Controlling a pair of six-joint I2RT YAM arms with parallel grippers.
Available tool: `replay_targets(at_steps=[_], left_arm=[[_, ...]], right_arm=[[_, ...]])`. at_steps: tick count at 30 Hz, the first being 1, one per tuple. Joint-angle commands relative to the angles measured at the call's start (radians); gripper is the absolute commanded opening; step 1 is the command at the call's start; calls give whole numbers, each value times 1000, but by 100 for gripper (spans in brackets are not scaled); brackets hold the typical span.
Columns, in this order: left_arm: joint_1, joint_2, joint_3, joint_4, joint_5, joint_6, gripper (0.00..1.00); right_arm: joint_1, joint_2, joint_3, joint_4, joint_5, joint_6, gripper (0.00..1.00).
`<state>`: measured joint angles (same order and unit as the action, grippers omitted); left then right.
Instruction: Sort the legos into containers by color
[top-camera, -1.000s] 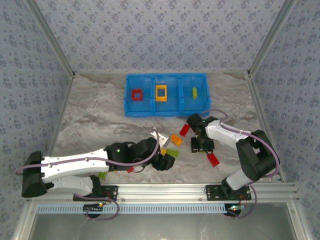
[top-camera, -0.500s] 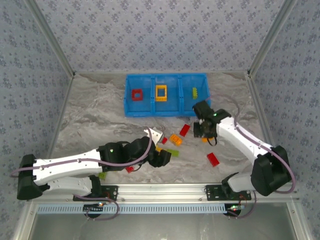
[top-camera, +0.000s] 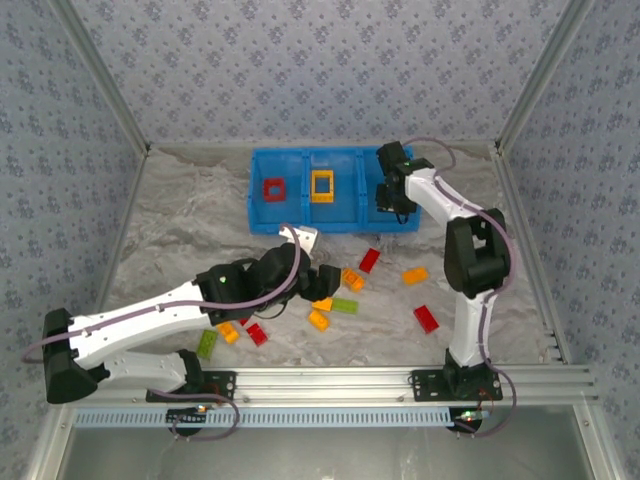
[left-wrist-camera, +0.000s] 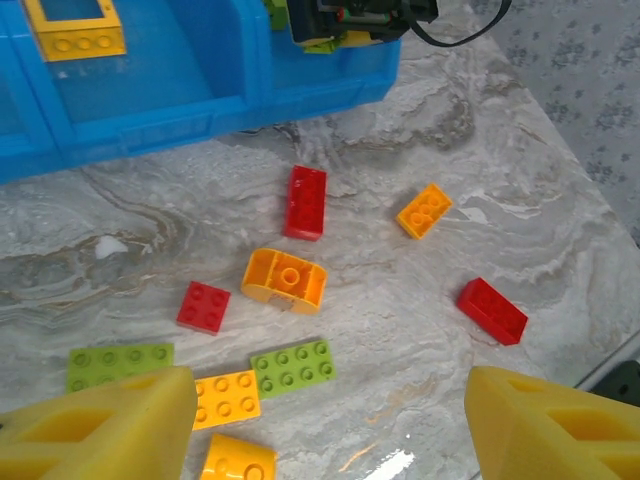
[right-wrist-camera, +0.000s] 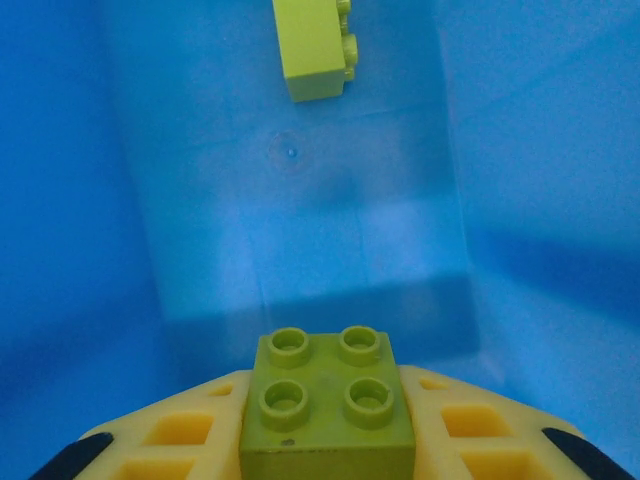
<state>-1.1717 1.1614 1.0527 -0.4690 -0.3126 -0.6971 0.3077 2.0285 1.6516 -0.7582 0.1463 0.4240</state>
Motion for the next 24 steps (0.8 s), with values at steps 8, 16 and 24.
replay_targets(at_steps=[8, 16, 24], left_arm=[[89, -39, -10, -203, -25, -157, 70], [187, -80, -96, -471, -41, -380, 61], [395, -105, -296, -435, 114, -439, 63]], right_arm=[[-8, 26, 80, -56, 27, -5, 60], [98, -305, -15, -20, 107, -7, 56], [533, -836, -663, 486, 17, -75, 64]])
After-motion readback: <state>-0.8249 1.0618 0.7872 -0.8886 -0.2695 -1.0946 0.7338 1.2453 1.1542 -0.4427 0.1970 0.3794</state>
